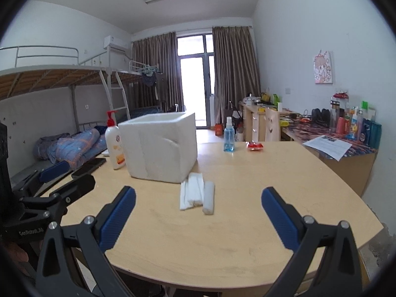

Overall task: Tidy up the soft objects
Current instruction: 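Move both tools toward the white tissues and white roll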

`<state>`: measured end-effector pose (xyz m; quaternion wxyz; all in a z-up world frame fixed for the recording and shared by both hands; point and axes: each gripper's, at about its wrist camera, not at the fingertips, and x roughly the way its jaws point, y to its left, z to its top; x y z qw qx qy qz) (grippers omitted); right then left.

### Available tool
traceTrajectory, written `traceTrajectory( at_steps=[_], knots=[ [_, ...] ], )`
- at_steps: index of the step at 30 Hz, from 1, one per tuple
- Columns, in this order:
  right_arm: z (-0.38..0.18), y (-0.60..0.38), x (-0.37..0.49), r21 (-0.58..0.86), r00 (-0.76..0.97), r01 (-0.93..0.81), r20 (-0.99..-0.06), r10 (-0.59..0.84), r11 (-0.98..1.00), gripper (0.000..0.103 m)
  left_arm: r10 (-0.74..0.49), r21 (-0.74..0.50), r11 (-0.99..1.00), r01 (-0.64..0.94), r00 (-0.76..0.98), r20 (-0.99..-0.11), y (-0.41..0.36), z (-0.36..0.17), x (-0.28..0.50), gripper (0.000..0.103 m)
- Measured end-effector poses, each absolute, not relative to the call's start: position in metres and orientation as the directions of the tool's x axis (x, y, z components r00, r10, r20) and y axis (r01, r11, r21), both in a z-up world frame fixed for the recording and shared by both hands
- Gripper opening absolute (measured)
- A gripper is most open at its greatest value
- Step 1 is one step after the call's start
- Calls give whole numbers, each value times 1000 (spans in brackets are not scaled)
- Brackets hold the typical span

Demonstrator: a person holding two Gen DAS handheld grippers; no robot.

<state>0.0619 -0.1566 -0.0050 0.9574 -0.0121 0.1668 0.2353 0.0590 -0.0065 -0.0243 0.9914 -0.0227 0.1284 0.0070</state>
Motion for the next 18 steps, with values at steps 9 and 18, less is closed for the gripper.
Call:
traceTrajectory(
  at_steps=[9, 18],
  knots=[
    [-20, -169, 76, 86, 826, -416, -380, 416, 905, 103, -40, -60, 998, 22, 948, -316, -11, -37, 77, 102],
    [-28, -175, 90, 74, 828, -388, -410, 383, 919, 103, -48, -57, 998, 28, 917, -397, -27, -46, 116, 102]
  ],
)
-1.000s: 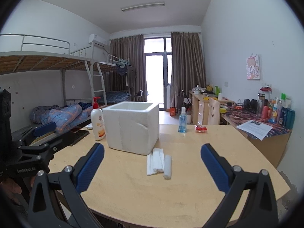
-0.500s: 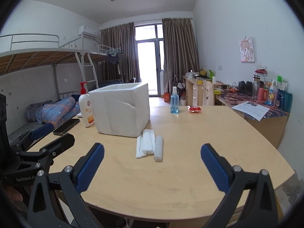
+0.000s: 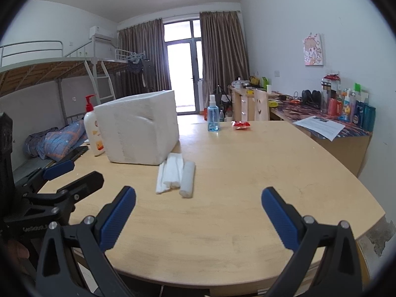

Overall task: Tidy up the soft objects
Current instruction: 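Move both tools toward the white tissues and white roll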

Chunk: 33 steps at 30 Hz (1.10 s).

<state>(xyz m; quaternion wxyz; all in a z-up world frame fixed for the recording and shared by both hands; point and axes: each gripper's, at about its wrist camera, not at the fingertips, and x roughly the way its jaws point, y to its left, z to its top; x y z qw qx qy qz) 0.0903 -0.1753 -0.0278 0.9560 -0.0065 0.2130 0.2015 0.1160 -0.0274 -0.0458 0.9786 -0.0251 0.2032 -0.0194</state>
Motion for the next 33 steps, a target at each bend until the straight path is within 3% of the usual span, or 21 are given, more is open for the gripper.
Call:
traceTrajectory(
  at_steps=[23, 33],
  knots=[
    [-54, -192, 141, 130, 784, -339, -508, 356, 932, 103, 31, -29, 998, -54, 848, -528, -44, -59, 205, 102],
    [-54, -189, 150, 129, 772, -357, -517, 370, 925, 103, -3, -62, 997, -41, 808, -590, -45, -68, 227, 94]
  ],
)
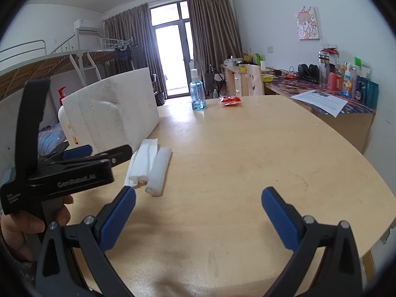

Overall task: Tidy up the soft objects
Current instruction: 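Move both tools toward the white tissues and white roll, then grasp the white tissues with the left tool while the right tool grasps the white roll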

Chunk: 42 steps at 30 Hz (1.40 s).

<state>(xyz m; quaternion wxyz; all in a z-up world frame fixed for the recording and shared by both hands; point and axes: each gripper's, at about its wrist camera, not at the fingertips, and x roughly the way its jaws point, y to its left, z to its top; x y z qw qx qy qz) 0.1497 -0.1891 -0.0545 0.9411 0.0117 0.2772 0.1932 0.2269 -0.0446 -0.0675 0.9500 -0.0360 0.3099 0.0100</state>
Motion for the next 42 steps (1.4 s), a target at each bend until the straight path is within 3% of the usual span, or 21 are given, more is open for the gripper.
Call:
traceTrajectory(
  at_steps=[6, 17, 25, 29, 32, 34, 37, 42],
  knots=[
    [-59, -190, 157, 134, 764, -356, -528, 371, 925, 103, 8, -57, 997, -58, 767, -642, -42, -75, 242, 84],
    [-64, -192, 165, 142, 750, -364, -542, 380, 920, 103, -5, -57, 997, -51, 702, -712, -43, -86, 260, 78],
    [-68, -190, 172, 152, 738, -370, -551, 389, 917, 103, -35, -63, 998, -20, 643, -765, -39, -95, 272, 50],
    [-72, -188, 175, 155, 728, -374, -561, 393, 914, 103, -56, -64, 998, 11, 642, -765, -38, -95, 271, 43],
    [-73, -185, 177, 154, 721, -380, -569, 396, 912, 103, -79, -68, 997, 42, 639, -765, -38, -95, 272, 30],
    [-74, -181, 178, 149, 713, -384, -579, 395, 911, 103, -96, -76, 995, 59, 638, -764, -36, -96, 273, 15],
    [-74, -175, 180, 146, 692, -398, -601, 401, 906, 103, -130, -102, 991, 81, 634, -762, -34, -96, 271, 8],
    [-69, -166, 178, 120, 694, -408, -604, 393, 905, 103, -199, -151, 980, 130, 645, -738, -24, -92, 261, 7]
  ],
)
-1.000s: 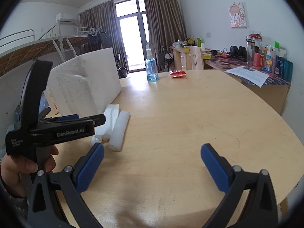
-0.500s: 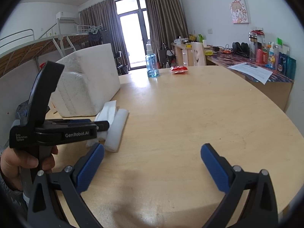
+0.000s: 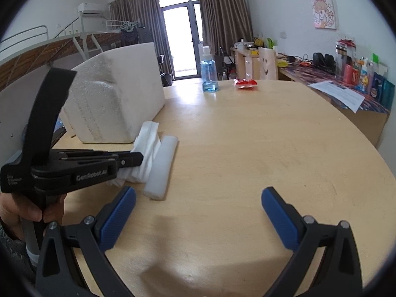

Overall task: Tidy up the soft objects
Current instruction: 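Grasp the white tissues with the left tool while the right tool grasps the white roll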

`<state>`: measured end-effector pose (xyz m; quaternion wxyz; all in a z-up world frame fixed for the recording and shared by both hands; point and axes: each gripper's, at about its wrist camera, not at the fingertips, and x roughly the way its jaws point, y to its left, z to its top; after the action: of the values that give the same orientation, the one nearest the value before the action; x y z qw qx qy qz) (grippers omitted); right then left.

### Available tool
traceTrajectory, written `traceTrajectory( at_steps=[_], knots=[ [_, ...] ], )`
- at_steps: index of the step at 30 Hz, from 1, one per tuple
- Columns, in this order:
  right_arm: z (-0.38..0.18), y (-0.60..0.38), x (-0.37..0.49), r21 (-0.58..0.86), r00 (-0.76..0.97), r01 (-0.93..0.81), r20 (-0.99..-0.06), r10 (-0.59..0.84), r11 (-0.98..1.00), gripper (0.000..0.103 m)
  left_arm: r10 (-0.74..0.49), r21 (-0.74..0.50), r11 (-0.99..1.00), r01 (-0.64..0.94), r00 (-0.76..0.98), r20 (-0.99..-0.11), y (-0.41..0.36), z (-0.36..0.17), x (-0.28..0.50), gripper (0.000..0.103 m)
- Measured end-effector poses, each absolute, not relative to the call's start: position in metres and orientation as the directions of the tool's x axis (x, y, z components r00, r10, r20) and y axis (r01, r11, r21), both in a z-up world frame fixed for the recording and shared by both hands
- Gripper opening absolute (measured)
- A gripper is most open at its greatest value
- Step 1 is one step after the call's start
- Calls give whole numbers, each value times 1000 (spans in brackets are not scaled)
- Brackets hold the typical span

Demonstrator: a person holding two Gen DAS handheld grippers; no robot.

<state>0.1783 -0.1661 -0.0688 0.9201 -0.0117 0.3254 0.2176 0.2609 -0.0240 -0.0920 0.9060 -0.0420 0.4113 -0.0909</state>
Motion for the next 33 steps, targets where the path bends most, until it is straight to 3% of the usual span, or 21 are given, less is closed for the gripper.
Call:
traceTrajectory(
  at_steps=[15, 18, 22, 25, 33],
  knots=[
    [-62, -128, 190, 101, 640, -463, -649, 411, 881, 102, -290, -110, 951, 288, 721, -630, -5, -72, 214, 7],
    [-62, -116, 195, 76, 625, -476, -672, 397, 876, 93, -286, -113, 954, 277, 736, -613, 6, -69, 212, 7],
    [-68, -104, 203, 22, 613, -475, -708, 349, 879, 67, -271, -126, 961, 248, 737, -619, 19, -71, 213, 7],
    [-74, -95, 208, 3, 598, -486, -728, 335, 874, 55, -263, -120, 963, 242, 737, -623, 23, -71, 212, 7],
    [-83, -83, 212, -26, 573, -495, -762, 303, 869, 40, -257, -129, 965, 229, 727, -637, 30, -74, 210, 7]
  ],
)
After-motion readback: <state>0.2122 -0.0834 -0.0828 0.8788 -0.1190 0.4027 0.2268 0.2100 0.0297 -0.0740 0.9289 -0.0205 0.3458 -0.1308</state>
